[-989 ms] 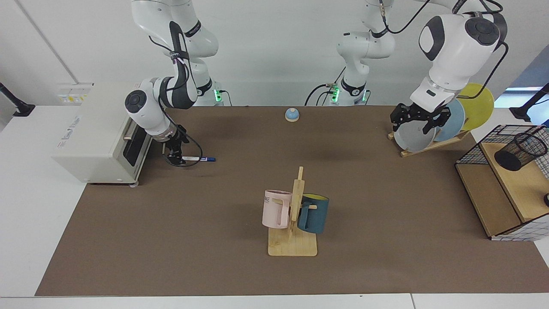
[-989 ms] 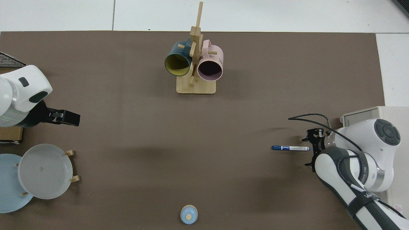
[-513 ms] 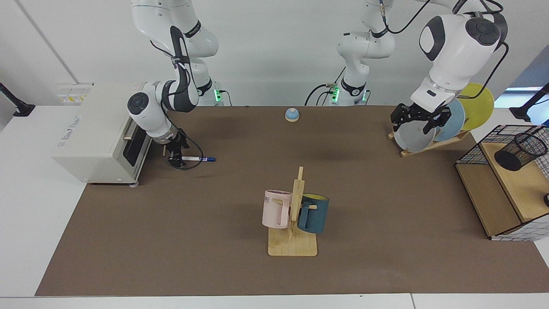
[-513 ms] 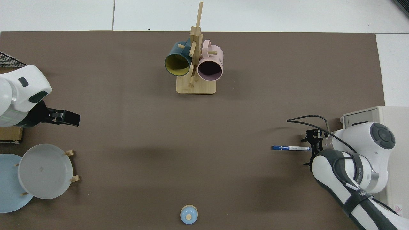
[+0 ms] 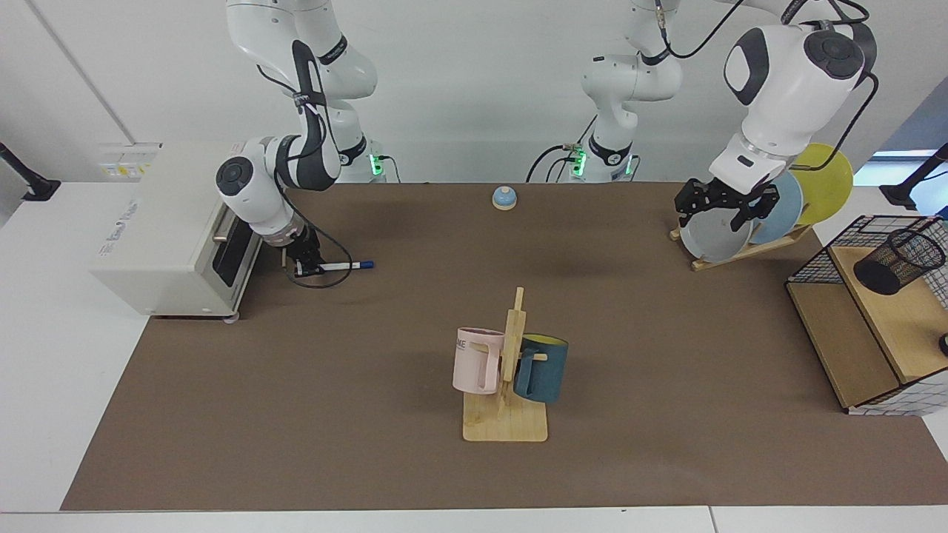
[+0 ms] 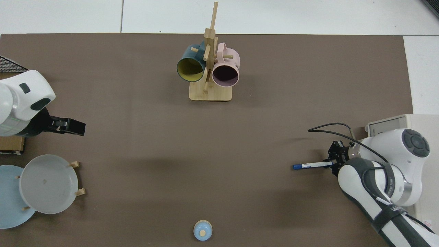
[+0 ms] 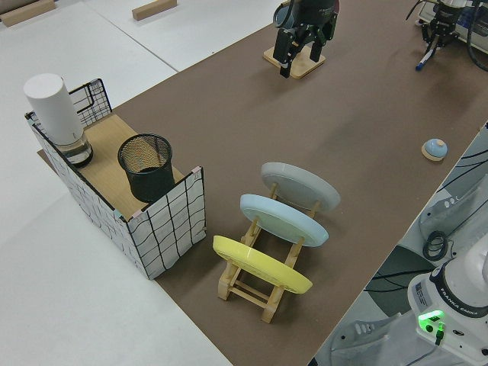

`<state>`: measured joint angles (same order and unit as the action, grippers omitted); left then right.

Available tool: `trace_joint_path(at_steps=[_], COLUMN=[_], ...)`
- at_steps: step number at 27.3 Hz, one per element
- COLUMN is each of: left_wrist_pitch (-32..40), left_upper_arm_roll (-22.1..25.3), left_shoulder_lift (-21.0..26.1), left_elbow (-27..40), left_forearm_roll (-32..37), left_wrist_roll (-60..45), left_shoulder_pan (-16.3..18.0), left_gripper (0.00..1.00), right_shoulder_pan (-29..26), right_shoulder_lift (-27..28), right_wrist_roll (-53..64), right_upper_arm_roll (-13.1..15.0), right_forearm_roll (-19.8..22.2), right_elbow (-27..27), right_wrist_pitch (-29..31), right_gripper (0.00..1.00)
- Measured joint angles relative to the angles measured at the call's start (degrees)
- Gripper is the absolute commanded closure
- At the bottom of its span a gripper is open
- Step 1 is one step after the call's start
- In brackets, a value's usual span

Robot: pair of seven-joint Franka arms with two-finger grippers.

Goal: Put markers into pen holder
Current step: 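Lift the marker with the right gripper and carry it toward the middle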

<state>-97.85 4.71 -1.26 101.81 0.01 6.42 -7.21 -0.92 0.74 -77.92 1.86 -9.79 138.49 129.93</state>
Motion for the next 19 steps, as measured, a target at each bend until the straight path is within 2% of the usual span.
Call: trace_joint_path(at_steps=[12,19], left_wrist_pitch=[-0.6,-1.4], left_upper_arm_roll=[0.0,0.0], left_shoulder_lift=[0.0,0.1], left_elbow=[0.0,0.0], left_forearm_roll=[0.0,0.0], left_wrist_roll=[6.6,15.2], left_shoulder_pan=[0.0,0.0], left_gripper=[0.00,0.00], right_shoulder_pan=[0.2,0.6], right_shoulder_lift=[-3.4,-4.5], right_wrist_roll=[1.1,1.2], right_upper_arm_roll=[-0.5,-0.6], right_forearm_roll=[-0.3,-5.0], right_elbow=[-12.1,-19.7], right_wrist_pitch=[-17.2,-24.2], right_gripper=[1.00,1.00])
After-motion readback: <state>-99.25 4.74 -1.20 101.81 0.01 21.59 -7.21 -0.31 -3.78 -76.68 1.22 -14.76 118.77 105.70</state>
